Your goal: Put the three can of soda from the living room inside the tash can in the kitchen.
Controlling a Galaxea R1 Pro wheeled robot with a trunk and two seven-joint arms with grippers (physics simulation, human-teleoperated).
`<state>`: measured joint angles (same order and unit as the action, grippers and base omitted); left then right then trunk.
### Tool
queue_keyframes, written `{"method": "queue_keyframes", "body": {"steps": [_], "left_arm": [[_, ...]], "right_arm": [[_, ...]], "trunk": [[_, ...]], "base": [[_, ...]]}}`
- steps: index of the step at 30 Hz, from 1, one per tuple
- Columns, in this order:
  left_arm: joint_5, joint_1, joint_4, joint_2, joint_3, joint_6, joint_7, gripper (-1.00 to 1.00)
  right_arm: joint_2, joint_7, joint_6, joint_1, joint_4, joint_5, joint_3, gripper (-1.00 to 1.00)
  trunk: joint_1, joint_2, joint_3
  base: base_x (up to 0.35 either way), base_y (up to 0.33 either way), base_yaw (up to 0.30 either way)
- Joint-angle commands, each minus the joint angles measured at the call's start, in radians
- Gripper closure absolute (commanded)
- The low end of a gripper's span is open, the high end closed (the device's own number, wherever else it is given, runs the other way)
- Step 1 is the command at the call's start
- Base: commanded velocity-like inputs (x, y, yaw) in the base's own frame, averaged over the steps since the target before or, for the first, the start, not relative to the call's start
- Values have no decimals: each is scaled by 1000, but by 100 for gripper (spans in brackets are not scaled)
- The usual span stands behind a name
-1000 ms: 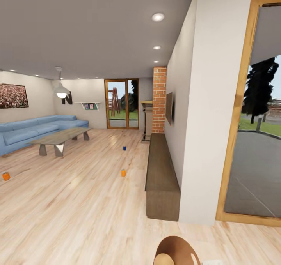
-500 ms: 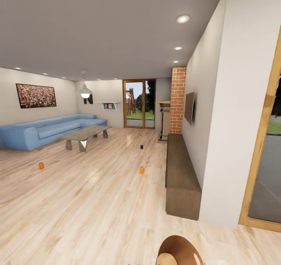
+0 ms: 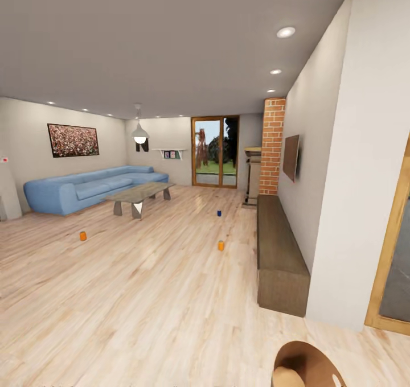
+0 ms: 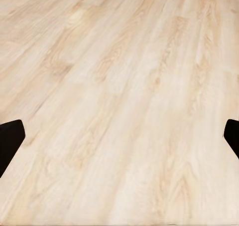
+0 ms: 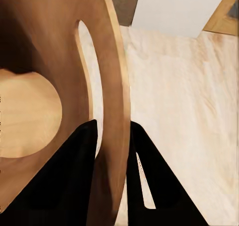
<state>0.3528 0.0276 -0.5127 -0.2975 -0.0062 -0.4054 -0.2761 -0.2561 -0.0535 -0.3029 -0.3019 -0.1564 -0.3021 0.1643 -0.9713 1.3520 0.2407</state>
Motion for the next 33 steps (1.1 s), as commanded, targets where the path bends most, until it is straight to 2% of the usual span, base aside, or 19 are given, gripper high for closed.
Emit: {"method": "queue_keyframes", "body": {"steps": [1, 6, 17, 33], "left_arm": [[0, 0, 0, 0, 0, 0, 0, -100], [0, -1, -1, 0, 1, -2, 0, -100], [0, 0, 0, 0, 0, -5, 0, -100], [0, 0, 3, 0, 0, -25, 0, -100]], "right_arm": [[-6, 12, -1, 0, 0, -2, -18, 100], [-31, 28, -3, 0, 24, -10, -31, 100], [-28, 30, -40, 0, 48, -10, -31, 100], [-19, 30, -44, 2, 49, -7, -28, 100]], "trunk": [[0, 0, 0], [0, 0, 0], [0, 0, 0], [0, 0, 0]], "base": [[-206, 221, 6], [-198, 194, 2], [-35, 49, 0], [284, 1, 0]]}}
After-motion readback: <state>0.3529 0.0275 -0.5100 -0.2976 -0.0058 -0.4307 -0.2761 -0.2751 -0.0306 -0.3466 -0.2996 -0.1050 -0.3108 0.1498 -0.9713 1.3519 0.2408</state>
